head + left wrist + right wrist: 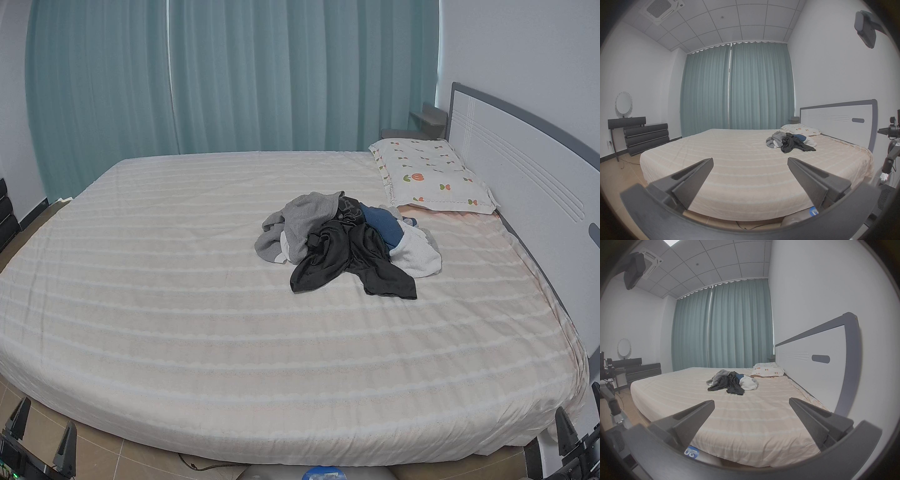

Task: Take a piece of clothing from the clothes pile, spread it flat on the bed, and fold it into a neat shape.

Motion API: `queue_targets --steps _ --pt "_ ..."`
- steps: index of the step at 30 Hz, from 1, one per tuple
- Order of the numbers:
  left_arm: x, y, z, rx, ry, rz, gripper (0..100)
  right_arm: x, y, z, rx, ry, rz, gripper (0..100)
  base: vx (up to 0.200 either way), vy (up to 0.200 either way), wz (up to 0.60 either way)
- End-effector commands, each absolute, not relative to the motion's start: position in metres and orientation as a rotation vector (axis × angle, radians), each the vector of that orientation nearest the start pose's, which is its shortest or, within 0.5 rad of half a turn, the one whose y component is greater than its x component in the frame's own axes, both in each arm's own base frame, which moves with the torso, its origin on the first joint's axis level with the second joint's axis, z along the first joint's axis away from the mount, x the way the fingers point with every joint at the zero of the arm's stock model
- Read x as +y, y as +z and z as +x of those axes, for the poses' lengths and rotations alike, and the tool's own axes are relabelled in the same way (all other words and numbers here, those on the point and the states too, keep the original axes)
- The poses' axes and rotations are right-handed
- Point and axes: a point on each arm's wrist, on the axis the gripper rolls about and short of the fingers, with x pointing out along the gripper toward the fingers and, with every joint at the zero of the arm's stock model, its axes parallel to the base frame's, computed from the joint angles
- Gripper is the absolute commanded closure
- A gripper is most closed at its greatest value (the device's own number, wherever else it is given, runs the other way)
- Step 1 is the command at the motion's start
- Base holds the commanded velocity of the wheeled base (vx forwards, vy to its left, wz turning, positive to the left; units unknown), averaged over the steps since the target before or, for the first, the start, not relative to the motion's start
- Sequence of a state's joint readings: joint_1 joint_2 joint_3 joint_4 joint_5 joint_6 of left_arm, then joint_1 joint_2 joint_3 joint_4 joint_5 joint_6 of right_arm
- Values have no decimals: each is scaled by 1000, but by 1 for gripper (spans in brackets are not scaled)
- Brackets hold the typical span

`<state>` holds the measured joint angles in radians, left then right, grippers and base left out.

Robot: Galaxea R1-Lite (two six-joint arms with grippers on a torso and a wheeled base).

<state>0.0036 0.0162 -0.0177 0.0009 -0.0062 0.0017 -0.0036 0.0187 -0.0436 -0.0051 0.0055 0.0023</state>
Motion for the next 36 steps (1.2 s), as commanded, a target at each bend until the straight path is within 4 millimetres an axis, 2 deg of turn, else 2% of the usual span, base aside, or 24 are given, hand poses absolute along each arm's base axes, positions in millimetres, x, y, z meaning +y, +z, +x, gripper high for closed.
queue_targets --steps 1,5,6,7,9,12,13,14,15,16,17,21,22,23,24,25,27,28,29,30,34,35,36 --pt "0 76 -23 0 -3 2 0 0 139 -27 -71 7 16 0 0 0 0" --pt "0 76 -23 0 -2 2 0 2 136 -2 123 85 15 0 0 0 0" --pt "0 76 -23 0 -2 2 0 2 136 -2 123 85 15 0 0 0 0" --pt "0 76 -23 -2 -2 2 0 2 140 12 213 97 33 0 0 0 0" --pt "0 76 -23 -2 -2 2 0 3 143 27 289 119 43 0 0 0 0" --pt "0 76 -23 0 -2 2 0 6 146 69 457 159 54 0 0 0 0" --pt "0 76 -23 0 -2 2 0 6 146 69 457 159 54 0 0 0 0" --pt "0 76 -23 0 -2 2 0 8 144 99 537 157 80 0 0 0 0" --pt "0 76 -23 -2 -2 2 0 8 144 101 540 156 83 0 0 0 0" --pt "0 76 -23 -2 -5 2 0 11 140 130 586 147 118 0 0 0 0" --pt "0 76 -23 -2 -3 2 0 14 136 151 612 149 139 0 0 0 0" --pt "0 76 -23 0 -2 2 0 25 111 217 668 132 182 0 0 0 0" --pt "0 76 -23 0 -2 2 0 25 111 217 668 132 182 0 0 0 0" --pt "0 76 -23 0 -2 2 0 32 99 246 659 112 195 0 0 0 0" --pt "0 76 -23 0 -2 2 0 32 99 246 659 112 195 0 0 0 0" --pt "0 76 -23 0 -2 2 0 46 80 280 654 71 218 0 0 0 0" --pt "0 76 -23 -2 -2 2 0 59 67 306 656 40 241 0 0 0 0" --pt "0 76 -23 0 -2 2 0 60 66 308 657 39 242 0 0 0 0" --pt "0 76 -23 0 -2 2 0 69 54 330 662 24 259 0 0 0 0" --pt "0 76 -23 -2 -2 2 0 72 46 341 663 16 264 0 0 0 0" --pt "0 76 -23 0 -2 2 0 86 20 375 666 2 252 0 0 0 0" --pt "0 76 -23 0 -2 2 0 86 20 375 666 2 252 0 0 0 0" --pt "0 76 -23 -2 -3 2 0 93 11 392 652 1 249 0 0 0 0"
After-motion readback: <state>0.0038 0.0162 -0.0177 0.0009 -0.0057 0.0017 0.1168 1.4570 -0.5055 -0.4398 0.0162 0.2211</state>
